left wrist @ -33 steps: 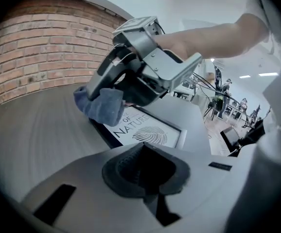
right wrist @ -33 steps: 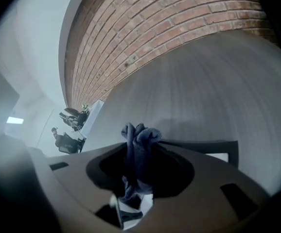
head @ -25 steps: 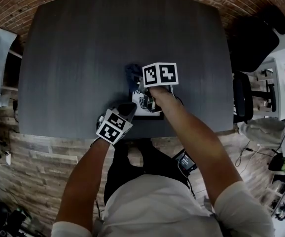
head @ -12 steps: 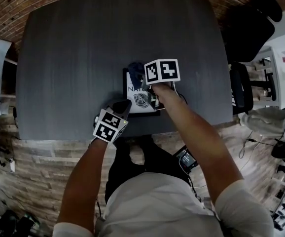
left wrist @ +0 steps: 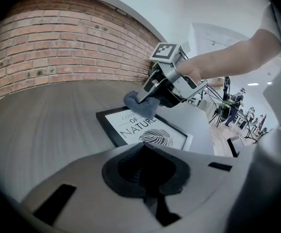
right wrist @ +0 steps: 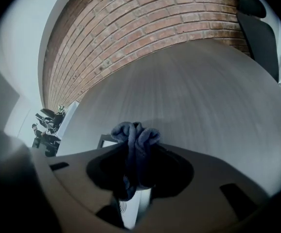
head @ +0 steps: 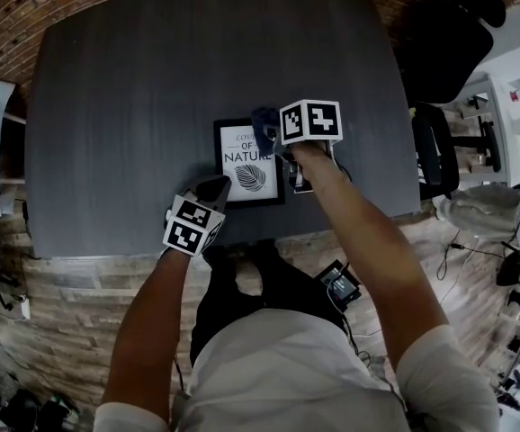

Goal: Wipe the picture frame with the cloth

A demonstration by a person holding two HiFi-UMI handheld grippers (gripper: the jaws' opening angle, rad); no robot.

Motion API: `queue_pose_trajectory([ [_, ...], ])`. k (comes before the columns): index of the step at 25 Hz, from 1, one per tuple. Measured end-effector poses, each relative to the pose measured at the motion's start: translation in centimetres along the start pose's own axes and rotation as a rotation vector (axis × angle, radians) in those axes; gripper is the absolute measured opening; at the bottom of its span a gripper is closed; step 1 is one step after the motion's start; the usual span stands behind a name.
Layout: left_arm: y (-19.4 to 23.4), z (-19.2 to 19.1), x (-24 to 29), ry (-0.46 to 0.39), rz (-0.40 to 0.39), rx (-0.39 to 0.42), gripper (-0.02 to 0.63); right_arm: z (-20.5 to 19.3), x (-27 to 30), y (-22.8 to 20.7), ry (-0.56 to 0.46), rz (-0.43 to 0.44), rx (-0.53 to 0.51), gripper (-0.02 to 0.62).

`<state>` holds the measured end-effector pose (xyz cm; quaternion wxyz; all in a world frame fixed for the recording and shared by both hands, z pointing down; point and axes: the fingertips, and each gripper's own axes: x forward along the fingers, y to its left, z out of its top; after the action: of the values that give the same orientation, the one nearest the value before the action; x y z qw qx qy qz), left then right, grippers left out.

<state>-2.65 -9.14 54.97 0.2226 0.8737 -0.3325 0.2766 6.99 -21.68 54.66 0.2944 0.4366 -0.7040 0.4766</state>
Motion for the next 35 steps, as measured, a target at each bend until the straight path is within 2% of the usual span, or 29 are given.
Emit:
queue_pose_trajectory([
  [4, 0.1, 0.1, -0.1, -0.003, 0.005, 0.0, 0.006, 0.0, -0.7, -0.9, -0.014, -0.006, 0.018, 0.133],
  [12, 0.1, 0.1, 0.0, -0.007, 0.019, 0.008, 0.006, -0.1, -1.8, -1.8, -0.035, -0.038, -0.022, 0.132],
  [20, 0.2, 0.1, 0.1, -0.009, 0.016, 0.011, 0.007, 0.2, -4.5, -5.3, -0.065, -0.149, -0.064, 0.126],
  [23, 0.1, -0.1, 0.0, -0.004, -0.003, 0.013, 0.007, 0.8, -5.6, -4.6, -0.093, -0.124, -0.068, 0.126],
  [27, -0.3, -0.1, -1.1, -0.023, -0.023, -0.055, 0.008, 1.3, -6.2, -2.6, -0.106, -0.088, -0.109, 0.126],
  [29, -0.9, -0.3, -1.8, -0.024, -0.033, -0.045, 0.008, 0.9, -5.8, -1.1, -0.096, -0.054, -0.125, 0.126],
  [32, -1.7, -1.5, -2.1, 0.018, -0.055, -0.031, 0.008, -0.6, -4.3, 1.7, -0.062, 0.009, -0.148, 0.126],
  [35, -1.7, -2.1, -2.1, 0.045, -0.057, -0.051, 0.007, -2.1, -2.6, 4.9, -0.027, 0.073, -0.155, 0.126],
])
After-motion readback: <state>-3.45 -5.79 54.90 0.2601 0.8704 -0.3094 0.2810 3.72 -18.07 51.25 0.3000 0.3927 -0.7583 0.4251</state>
